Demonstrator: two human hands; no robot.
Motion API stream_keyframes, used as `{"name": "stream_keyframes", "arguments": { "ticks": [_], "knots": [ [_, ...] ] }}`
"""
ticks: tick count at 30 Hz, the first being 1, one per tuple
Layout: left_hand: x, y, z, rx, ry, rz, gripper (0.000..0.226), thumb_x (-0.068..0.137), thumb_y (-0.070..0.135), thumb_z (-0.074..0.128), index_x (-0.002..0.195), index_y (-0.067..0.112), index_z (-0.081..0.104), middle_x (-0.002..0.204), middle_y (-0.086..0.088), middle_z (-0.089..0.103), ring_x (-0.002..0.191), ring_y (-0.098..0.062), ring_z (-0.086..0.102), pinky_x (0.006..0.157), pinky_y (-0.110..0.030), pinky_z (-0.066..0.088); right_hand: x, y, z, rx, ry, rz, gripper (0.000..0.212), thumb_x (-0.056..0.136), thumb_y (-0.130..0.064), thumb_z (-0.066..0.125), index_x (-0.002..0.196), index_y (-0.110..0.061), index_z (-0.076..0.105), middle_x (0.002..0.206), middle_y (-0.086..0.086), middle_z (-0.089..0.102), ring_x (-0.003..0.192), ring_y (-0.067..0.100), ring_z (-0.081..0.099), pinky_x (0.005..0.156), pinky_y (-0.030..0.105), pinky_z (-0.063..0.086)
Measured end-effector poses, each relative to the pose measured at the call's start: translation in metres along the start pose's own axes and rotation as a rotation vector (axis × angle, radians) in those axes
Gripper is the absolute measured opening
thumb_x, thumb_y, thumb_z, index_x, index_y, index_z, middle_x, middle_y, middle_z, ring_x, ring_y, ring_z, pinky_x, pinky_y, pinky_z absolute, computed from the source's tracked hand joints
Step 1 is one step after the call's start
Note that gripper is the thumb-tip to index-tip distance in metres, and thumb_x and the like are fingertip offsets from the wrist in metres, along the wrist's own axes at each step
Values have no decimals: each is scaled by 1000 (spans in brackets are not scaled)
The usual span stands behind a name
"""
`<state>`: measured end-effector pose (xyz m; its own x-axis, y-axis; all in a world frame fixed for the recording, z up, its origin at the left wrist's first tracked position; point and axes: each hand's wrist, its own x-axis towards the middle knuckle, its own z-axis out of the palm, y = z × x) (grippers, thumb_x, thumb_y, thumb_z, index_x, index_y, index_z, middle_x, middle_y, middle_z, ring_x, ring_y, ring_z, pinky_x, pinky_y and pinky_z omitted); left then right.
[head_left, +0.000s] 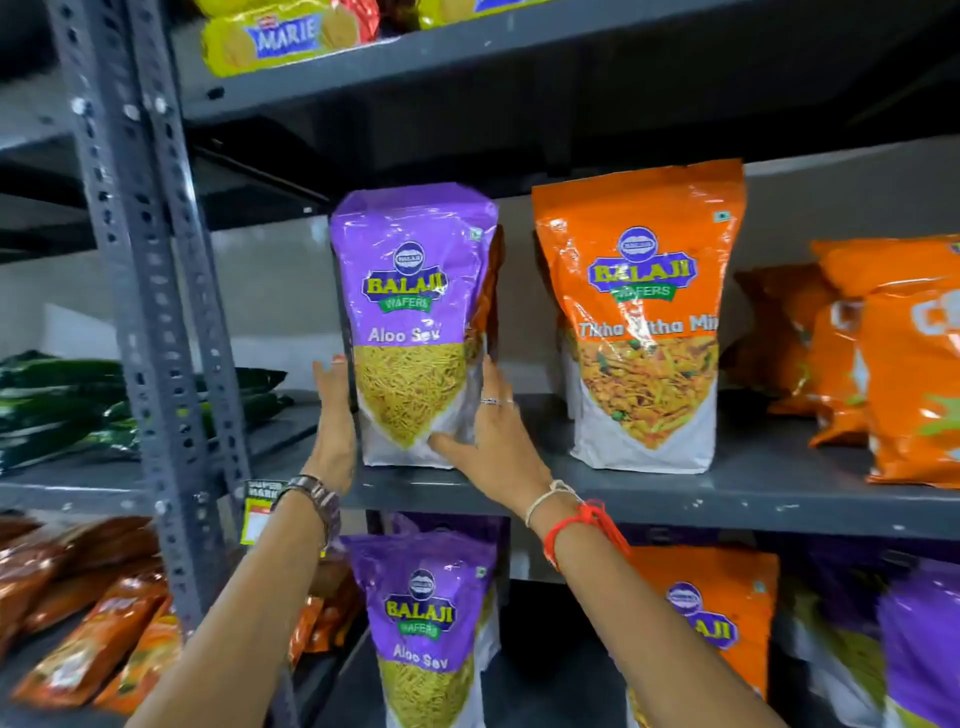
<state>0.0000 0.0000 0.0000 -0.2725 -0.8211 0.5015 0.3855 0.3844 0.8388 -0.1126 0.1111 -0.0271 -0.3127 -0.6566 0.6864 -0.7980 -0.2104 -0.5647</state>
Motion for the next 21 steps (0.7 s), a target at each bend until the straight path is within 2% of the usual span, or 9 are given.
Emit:
{"name": "stream_keyframes", "arguments": {
  "ticks": [2, 4, 5, 7, 10, 12, 16, 19, 21],
  "knots": [
    [8, 2, 1, -95, 42, -83, 42, 96, 47, 18, 106, 24, 52, 104, 2, 64, 100, -8, 58, 85, -29, 44, 9, -1, 4, 112, -93, 30, 85, 77, -23, 76, 144, -5, 27, 151, 12, 31, 140, 27, 32, 116, 32, 27],
    [16, 0, -2, -109, 17, -182, 54, 93, 54, 21, 123, 17, 46, 107, -4, 59, 99, -18, 58, 85, -35, 46, 16, -2, 5, 102, -151, 59, 73, 77, -19, 77, 137, -2, 39, 142, 15, 41, 131, 29, 43, 111, 35, 35],
    [18, 0, -4, -124, 5, -235, 60, 92, 56, 23, 125, 12, 45, 106, -6, 59, 90, -18, 61, 77, -35, 48, 19, 0, 7, 99, -157, 65, 71, 76, -19, 77, 135, -2, 41, 139, 17, 44, 129, 31, 46, 109, 37, 37],
    [21, -4, -3, -148, -56, -262, 54, 94, 51, 20, 113, 12, 53, 112, -8, 59, 76, -13, 65, 66, -31, 51, 22, 1, 8, 96, -120, 74, 73, 76, -23, 77, 136, -5, 40, 137, 16, 45, 128, 31, 46, 108, 37, 38],
    [16, -6, 4, -99, -174, -183, 54, 96, 46, 21, 126, 13, 51, 124, -8, 58, 84, -8, 68, 69, -24, 57, 25, 4, 11, 157, -86, 103, 77, 74, -29, 79, 135, -11, 36, 137, 12, 49, 128, 28, 48, 108, 38, 39],
    [12, -5, 6, -123, -173, -154, 49, 96, 42, 28, 127, 13, 52, 122, -9, 62, 90, -12, 67, 79, -27, 56, 23, 3, 10, 216, -75, 136, 79, 72, -29, 81, 134, -13, 34, 136, 12, 52, 128, 27, 49, 108, 39, 39],
    [-1, 2, 0, -144, -168, -169, 29, 86, 34, 52, 105, 15, 61, 88, 2, 75, 82, -14, 70, 81, -34, 56, 15, 0, 3, 263, -30, 167, 85, 67, -31, 84, 134, -16, 34, 135, 8, 57, 126, 27, 52, 106, 42, 41],
    [-17, 9, -13, -71, -203, -147, 63, 64, 31, 71, 119, 6, 54, 108, -10, 69, 97, -25, 67, 86, -40, 55, 2, -6, -3, 297, -19, 160, 89, 63, -33, 86, 136, -22, 36, 132, 2, 59, 124, 24, 54, 106, 44, 43],
    [-34, 15, -22, 34, -252, -99, 67, 64, 29, 74, 123, 8, 50, 114, -8, 68, 102, -24, 66, 86, -39, 53, -9, -11, -6, 335, -15, 149, 89, 62, -34, 86, 135, -25, 37, 127, -3, 60, 122, 20, 56, 107, 44, 43]
  ]
}}
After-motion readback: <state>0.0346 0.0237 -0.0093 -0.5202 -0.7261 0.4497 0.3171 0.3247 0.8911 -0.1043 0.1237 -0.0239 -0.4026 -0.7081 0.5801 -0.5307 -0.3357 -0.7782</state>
